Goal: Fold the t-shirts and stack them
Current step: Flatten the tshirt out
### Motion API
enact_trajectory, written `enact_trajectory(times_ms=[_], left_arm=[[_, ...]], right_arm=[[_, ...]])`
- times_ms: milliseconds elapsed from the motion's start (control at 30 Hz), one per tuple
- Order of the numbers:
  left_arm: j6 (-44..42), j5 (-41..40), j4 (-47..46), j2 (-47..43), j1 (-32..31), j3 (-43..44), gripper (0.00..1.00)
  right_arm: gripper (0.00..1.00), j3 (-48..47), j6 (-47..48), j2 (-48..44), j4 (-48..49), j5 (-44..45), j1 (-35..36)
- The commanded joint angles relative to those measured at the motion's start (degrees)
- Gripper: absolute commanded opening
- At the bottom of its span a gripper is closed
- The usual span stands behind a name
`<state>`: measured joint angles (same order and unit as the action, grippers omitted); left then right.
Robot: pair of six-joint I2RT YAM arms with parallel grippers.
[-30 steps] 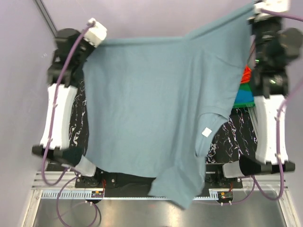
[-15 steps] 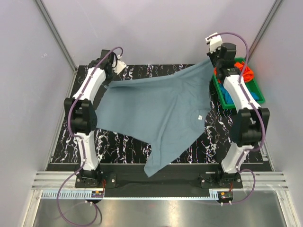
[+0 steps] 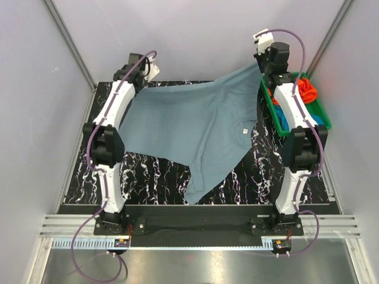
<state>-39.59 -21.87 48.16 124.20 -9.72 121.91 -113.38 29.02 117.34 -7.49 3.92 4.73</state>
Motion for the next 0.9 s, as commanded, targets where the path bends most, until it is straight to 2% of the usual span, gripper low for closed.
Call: enact_trajectory(times_ms=[0,100,167,200,267,300,367,500,667,800,867], left_arm=[[0.3,-0.5,-1.3,-15.4,-1.2,1.1,0.0],[1.9,2.5,-0.4,-21.7,-2.0,-0.4,0.0],[2.5,4.7,-2.6,-28.6,-2.1,-3.0,0.0],[4.4,5.6,-3.7,-33.2,-2.0,-3.9,0.0],[8.6,8.2,-4.4,-37.4,-2.0,-6.0,0.0],[10.4,9.5,-4.1,-40.9,-2.0,-6.7,0.0],[15.5,12.2,-3.2,-44.2,-2.1,-9.8,0.0],[20.8,17.9,-0.9,-51.2,-2.3,-14.1,0.0],[17.5,17.8,-0.8,-52.8,-3.6,-8.9,0.0],[15.9,14.2,-2.2,-50.8,-3.8,2.6,0.0],[15.0,11.7,-3.0,-49.6,-3.8,5.1,0.0]], right_arm=[[0.0,3.1,-2.0,-12.8,3.5,1.7,-0.2],[0.0,6.2,-3.3,-21.9,3.8,4.2,-0.3],[0.0,6.9,-4.7,-28.6,4.4,6.4,-0.7],[0.0,6.9,-8.4,-30.8,2.8,6.8,-1.1],[0.0,3.2,-14.0,-35.6,-3.1,7.6,-2.9],[0.0,0.8,-19.5,-38.0,-10.1,7.5,-3.3],[0.0,0.3,-24.6,-40.9,-15.1,7.4,-4.1],[0.0,0.5,-26.0,-49.6,-22.1,8.2,-4.2],[0.0,-5.5,-19.6,-52.4,-24.4,10.9,-4.4],[0.0,-20.2,-15.0,-48.4,-24.6,13.6,-4.4],[0.0,-24.8,-13.7,-46.0,-24.9,14.0,-4.4]])
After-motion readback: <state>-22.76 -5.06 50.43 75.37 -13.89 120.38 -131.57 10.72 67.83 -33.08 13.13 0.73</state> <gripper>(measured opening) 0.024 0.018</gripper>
